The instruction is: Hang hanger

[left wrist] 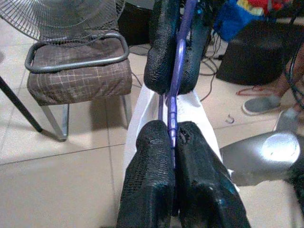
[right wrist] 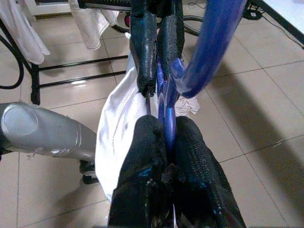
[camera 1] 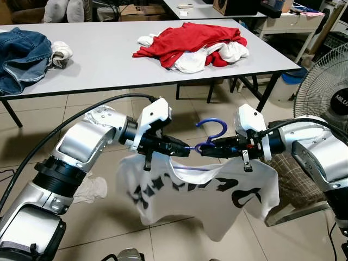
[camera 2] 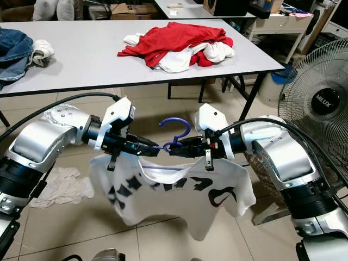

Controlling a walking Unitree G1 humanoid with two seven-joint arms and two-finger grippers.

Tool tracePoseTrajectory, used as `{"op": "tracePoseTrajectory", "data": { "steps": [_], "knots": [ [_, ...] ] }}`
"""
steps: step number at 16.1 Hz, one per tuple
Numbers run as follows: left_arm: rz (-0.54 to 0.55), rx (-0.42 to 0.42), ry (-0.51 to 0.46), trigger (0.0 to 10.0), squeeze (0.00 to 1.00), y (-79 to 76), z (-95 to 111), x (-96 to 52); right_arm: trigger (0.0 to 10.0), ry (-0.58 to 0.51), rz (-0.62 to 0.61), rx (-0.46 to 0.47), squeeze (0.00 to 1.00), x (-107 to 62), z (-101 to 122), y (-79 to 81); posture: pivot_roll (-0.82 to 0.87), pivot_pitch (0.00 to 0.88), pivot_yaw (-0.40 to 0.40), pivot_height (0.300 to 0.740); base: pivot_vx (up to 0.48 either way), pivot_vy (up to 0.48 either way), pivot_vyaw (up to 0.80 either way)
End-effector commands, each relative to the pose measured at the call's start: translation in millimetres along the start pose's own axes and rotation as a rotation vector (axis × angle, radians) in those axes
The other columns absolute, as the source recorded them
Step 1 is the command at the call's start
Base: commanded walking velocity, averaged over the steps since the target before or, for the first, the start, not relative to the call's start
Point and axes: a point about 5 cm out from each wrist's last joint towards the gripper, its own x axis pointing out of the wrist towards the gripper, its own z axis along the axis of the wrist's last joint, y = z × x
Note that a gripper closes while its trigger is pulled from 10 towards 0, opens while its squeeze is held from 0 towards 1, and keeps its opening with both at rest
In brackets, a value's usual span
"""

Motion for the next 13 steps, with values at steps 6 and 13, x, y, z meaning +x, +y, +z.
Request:
{"op": "tracePoseTrajectory", "data": {
  "steps": [6, 13],
  "knots": [
    [-0.034, 0.053, -0.051, 0.0, 0.0, -0.8, 11, -0.5, 10.0, -0.027, 0.004, 0.002, 0.51, -1.7, 9, -2.5, 0.02, 0.0, -0.006, 0.74, 0.0, 0.0, 0.0],
    [0.083, -0.016, -0.002, 0.0, 0.0, 7.2, -12, -20.2, 10.0, -0.06, -0.004, 0.036, 1.0, -43.6, 28, 2.5, 0.01, 0.0, -0.004, 0.74, 0.0, 0.0, 0.0]
  ]
}}
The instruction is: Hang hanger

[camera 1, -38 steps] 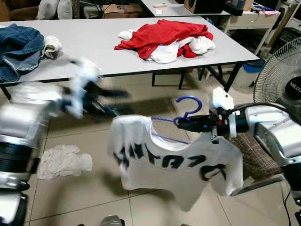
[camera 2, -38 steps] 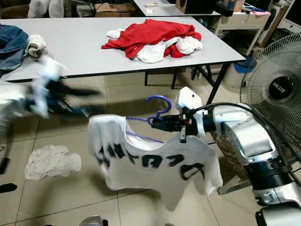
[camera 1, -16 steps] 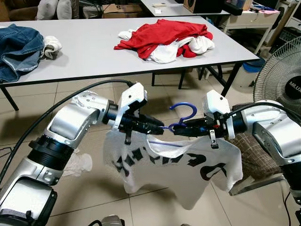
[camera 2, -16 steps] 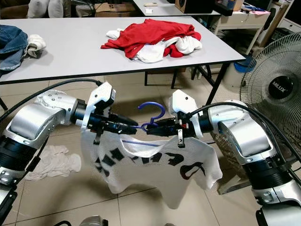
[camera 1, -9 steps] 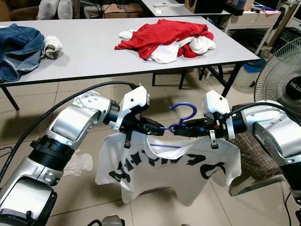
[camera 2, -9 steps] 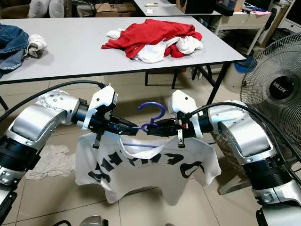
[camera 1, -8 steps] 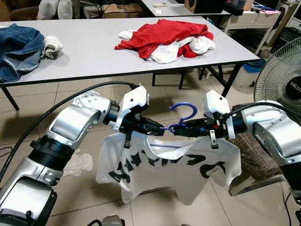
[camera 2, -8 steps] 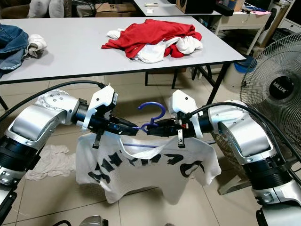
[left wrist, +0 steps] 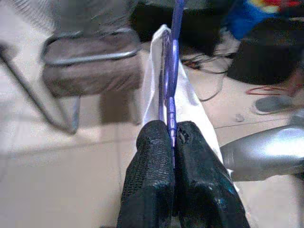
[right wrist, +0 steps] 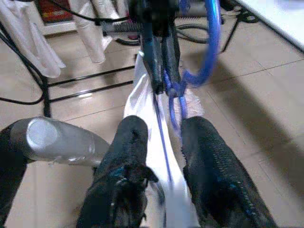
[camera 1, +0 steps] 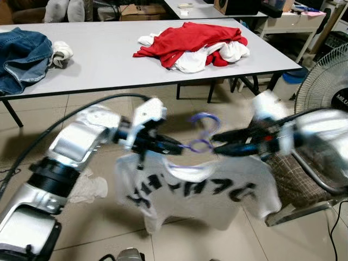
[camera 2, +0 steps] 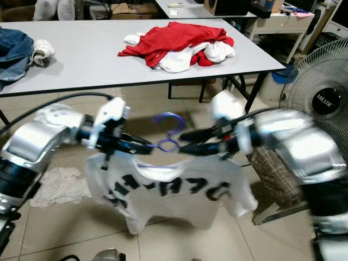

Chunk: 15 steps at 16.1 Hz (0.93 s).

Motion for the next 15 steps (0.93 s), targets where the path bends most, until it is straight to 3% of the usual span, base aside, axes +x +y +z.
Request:
{"op": "tracePoseTrajectory", "data": {
  "steps": [1, 4, 7, 11, 14, 15],
  "knots": [
    [0.06, 0.001, 0.007, 0.0, 0.0, 3.8, -2, -4.8, 10.0, -0.028, -0.021, -0.025, 1.0, -9.6, 10, 2.3, 0.01, 0.0, -0.004, 0.74, 0.0, 0.0, 0.0],
    [0.177, -0.06, 0.017, 0.0, 0.0, 8.7, -16, -14.1, 10.0, -0.105, -0.281, -0.074, 1.0, -32.8, 15, -3.8, 0.01, 0.0, -0.001, 0.74, 0.0, 0.0, 0.0],
    [0.22, -0.107, -0.052, 0.0, 0.0, 9.5, -17, -24.7, 10.0, -0.08, -0.379, -0.033, 1.0, -28.8, -9, 4.6, 0.0, 0.0, 0.007, 0.74, 0.0, 0.0, 0.0],
    [0.121, -0.037, -0.056, 0.0, 0.0, -1.0, -13, -22.7, 10.0, -0.103, -0.339, -0.026, 1.0, -20.4, -10, 9.4, -0.01, 0.0, 0.01, 0.74, 0.0, 0.0, 0.0],
    [0.058, 0.025, -0.055, 0.0, 0.0, -2.5, -1, -14.3, 10.0, -0.089, -0.256, -0.056, 1.0, -16.9, -3, 4.3, 0.0, 0.0, -0.006, 0.74, 0.0, 0.0, 0.0],
    [0.042, 0.064, -0.055, 0.0, 0.0, -1.7, 6, -10.9, 10.0, -0.046, -0.174, -0.058, 1.0, -11.4, -3, 5.3, 0.0, 0.0, -0.01, 0.74, 0.0, 0.0, 0.0]
  ]
}}
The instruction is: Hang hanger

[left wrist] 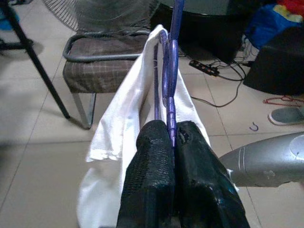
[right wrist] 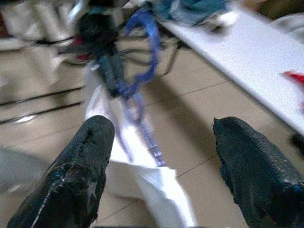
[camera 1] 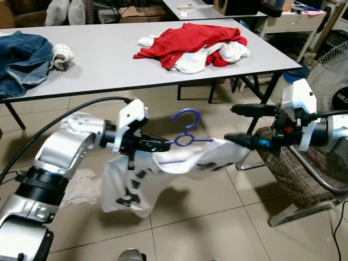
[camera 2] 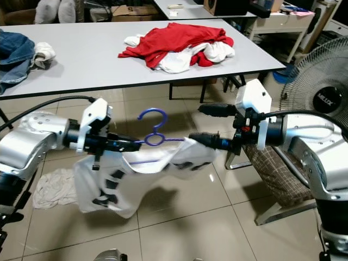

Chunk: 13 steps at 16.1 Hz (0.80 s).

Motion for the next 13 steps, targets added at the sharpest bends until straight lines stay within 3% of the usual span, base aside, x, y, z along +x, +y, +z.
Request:
{"op": "tracePoseTrajectory", "data": {
  "steps": [1, 2, 4, 10, 11, 13],
  "knots": [
    [-0.026, 0.094, -0.012, 0.0, 0.0, 0.7, 18, 3.6, 10.0, 0.037, 0.05, -0.013, 1.0, 4.5, 0, 0.0, 0.0, 0.0, -0.015, 0.74, 0.0, 0.0, 0.0],
    [-0.051, 0.117, -0.007, 0.0, 0.0, -1.1, 21, 6.2, 10.0, 0.045, 0.056, -0.015, 1.0, 9.8, -1, -2.8, 0.0, 0.0, -0.015, 0.74, 0.0, 0.0, 0.0],
    [-0.07, 0.142, -0.001, 0.0, 0.0, -2.4, 26, 10.0, 10.0, 0.065, 0.093, -0.001, 0.0, 17.7, -4, -4.6, 0.0, 0.0, -0.018, 0.74, 0.0, 0.0, 0.0],
    [-0.113, 0.203, 0.046, 0.0, 0.0, -4.8, 33, 20.0, 10.0, 0.09, 0.216, 0.031, 0.0, 40.1, -6, -6.9, 0.0, 0.0, -0.02, 0.74, 0.0, 0.0, 0.0],
    [-0.113, 0.201, 0.047, 0.0, 0.0, -4.6, 34, 20.3, 0.0, 0.091, 0.229, 0.034, 0.0, 41.9, -6, -6.1, 0.01, 0.0, -0.022, 0.74, 0.0, 0.0, 0.0],
    [-0.119, 0.19, 0.039, 0.0, 0.0, -4.4, 36, 21.5, 0.0, 0.095, 0.253, 0.031, 0.0, 49.1, -6, -5.7, 0.01, 0.0, -0.021, 0.74, 0.0, 0.0, 0.0]
  ]
}}
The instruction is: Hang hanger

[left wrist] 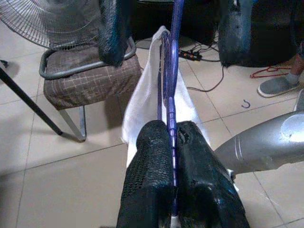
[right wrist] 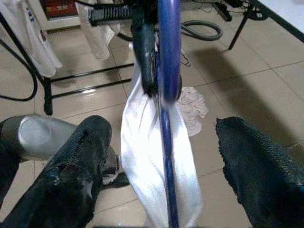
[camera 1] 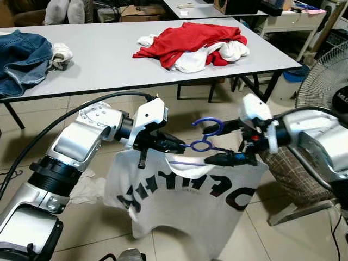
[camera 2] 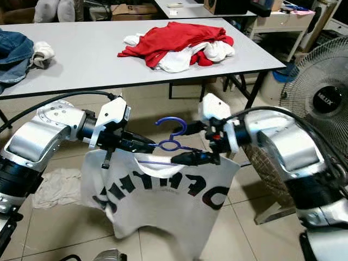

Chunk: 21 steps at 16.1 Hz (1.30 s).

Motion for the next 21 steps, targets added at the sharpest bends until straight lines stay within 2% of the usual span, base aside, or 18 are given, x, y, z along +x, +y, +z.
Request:
{"op": "tracePoseTrajectory", "data": {
  "steps": [1, 7, 21],
  "knots": [
    [-0.012, 0.045, -0.007, 0.0, 0.0, 1.2, 13, 0.6, 0.0, 0.018, 0.015, -0.02, 0.0, 2.6, 2, -0.8, 0.01, 0.0, -0.021, 0.74, 0.0, 0.0, 0.0],
    [-0.027, 0.058, -0.01, 0.0, 0.0, 1.6, 15, 1.8, 0.0, 0.032, 0.022, -0.018, 0.0, 11.7, 0, -4.3, 0.0, 0.0, -0.016, 0.74, 0.0, 0.0, 0.0],
    [-0.042, 0.062, -0.007, 0.0, 0.0, 5.2, 15, 2.6, 0.0, 0.057, 0.024, -0.027, 0.0, 16.0, -3, -6.9, -0.01, 0.0, 0.005, 0.74, 0.0, 0.0, 0.0]
  ]
}}
